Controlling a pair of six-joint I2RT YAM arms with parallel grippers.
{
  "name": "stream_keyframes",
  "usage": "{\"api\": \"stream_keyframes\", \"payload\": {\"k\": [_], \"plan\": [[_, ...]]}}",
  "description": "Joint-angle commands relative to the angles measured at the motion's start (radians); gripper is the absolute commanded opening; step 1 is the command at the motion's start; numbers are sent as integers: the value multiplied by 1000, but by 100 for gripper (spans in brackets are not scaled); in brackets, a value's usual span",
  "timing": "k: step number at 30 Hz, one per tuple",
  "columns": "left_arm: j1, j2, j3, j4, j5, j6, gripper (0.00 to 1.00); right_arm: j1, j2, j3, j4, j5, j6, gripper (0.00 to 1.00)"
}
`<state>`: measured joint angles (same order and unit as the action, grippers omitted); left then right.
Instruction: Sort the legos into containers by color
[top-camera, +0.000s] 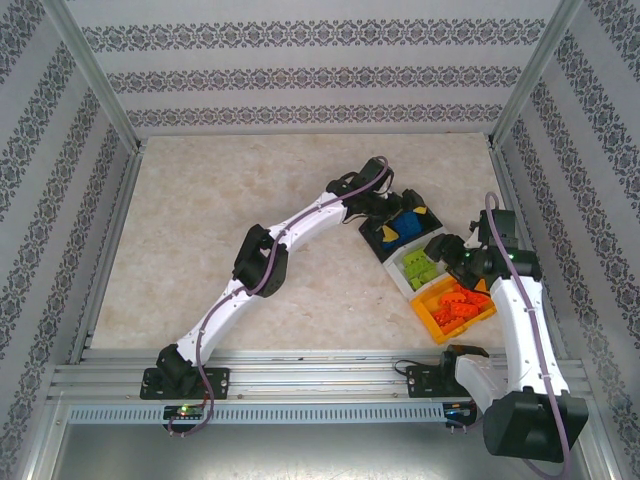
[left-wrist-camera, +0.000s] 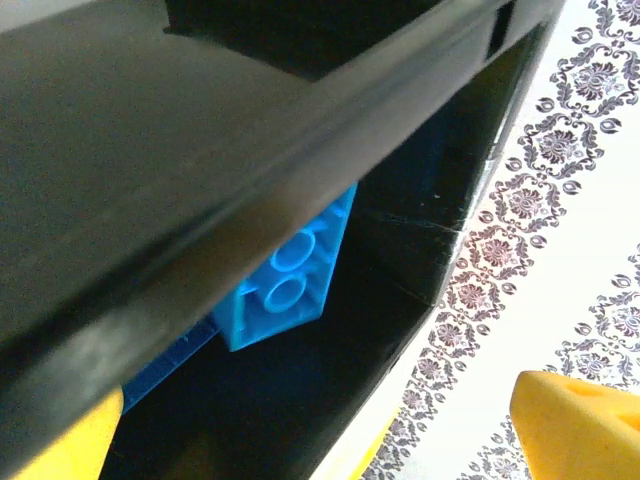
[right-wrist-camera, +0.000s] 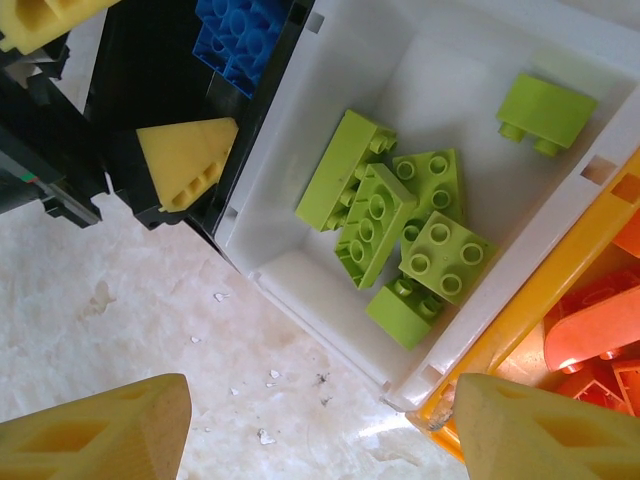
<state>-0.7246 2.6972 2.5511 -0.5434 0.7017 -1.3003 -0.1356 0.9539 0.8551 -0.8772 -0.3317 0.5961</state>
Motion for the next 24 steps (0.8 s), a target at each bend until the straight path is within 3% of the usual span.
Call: {"api": "stream_keyframes", "payload": {"k": [1, 14, 20, 24], "plan": [[10, -88, 46, -47, -37, 74, 100, -8, 4, 7, 8, -8, -8, 71], [19, -131, 101, -82, -48, 179, 100, -10, 58, 55, -41, 32, -22, 71], [35, -192, 104, -223, -110, 343, 100, -10, 108, 130, -40, 45, -43, 72], [65, -247, 102, -369, -184, 489, 100, -56, 171, 222, -98, 192, -70, 72]]}}
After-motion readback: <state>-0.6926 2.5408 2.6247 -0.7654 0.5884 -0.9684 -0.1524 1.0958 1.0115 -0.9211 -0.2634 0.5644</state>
